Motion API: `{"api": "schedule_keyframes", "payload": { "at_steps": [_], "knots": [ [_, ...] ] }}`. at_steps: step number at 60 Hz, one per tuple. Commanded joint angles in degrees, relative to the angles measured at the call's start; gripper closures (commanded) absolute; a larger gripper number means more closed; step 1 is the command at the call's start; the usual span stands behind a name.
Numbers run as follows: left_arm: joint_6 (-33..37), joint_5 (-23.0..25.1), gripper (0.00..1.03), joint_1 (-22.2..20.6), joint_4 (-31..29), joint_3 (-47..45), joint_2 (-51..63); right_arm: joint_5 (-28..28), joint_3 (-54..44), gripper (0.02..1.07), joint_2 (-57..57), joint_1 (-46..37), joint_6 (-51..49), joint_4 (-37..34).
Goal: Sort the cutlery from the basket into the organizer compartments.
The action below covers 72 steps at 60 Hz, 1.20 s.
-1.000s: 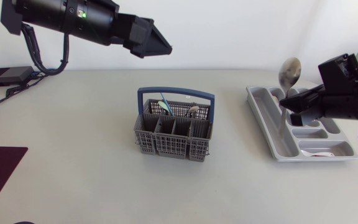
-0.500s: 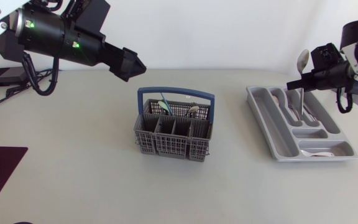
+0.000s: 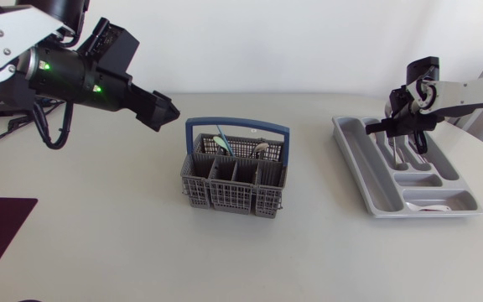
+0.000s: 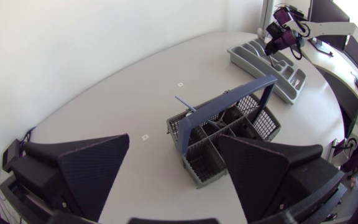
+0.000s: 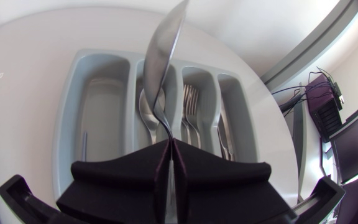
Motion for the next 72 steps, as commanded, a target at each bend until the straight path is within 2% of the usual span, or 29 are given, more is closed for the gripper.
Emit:
{"api": "schedule_keyframes", "payload": {
  "at_steps": [1,14,27,34,46,52,56,63,72],
  "knots": [
    [1.5,-0.1,0.04,0.3,0.5,-2.2,-1.6,1.4,2.9,1.01,3.2,1.1,1.9,-1.5],
    [1.7,-0.3,0.04,0.3,0.5,-3.3,-2.6,2.1,8.5,0.99,8.9,1.1,2.8,-5.8],
    [1.7,-0.9,0.04,0.3,0.5,-3.9,-3.4,2.6,11.4,0.96,12.8,0.8,3.0,-6.9],
    [1.6,-1.0,0.04,0.3,0.5,-4.0,-3.7,2.6,11.9,0.85,13.3,0.6,3.0,-7.0],
    [1.7,-2.1,0.04,0.2,0.5,-3.9,-4.2,2.6,10.6,0.48,11.0,0.7,2.9,-7.1],
    [1.7,-2.8,0.04,0.3,0.5,-4.0,-4.5,2.6,7.8,0.36,6.6,1.1,2.8,-6.2],
    [2.2,-3.5,0.04,0.4,0.5,-4.5,-4.5,2.6,4.8,0.32,2.4,1.6,2.5,-5.1],
    [3.0,-3.8,0.04,0.8,0.5,-6.1,-4.5,0.6,-0.5,0.32,-5.1,2.7,2.1,-4.6],
    [3.8,-3.8,0.06,1.1,3.0,-11.1,-4.5,-4.6,-7.6,0.3,-13.6,5.0,2.0,-4.6]
  ]
}}
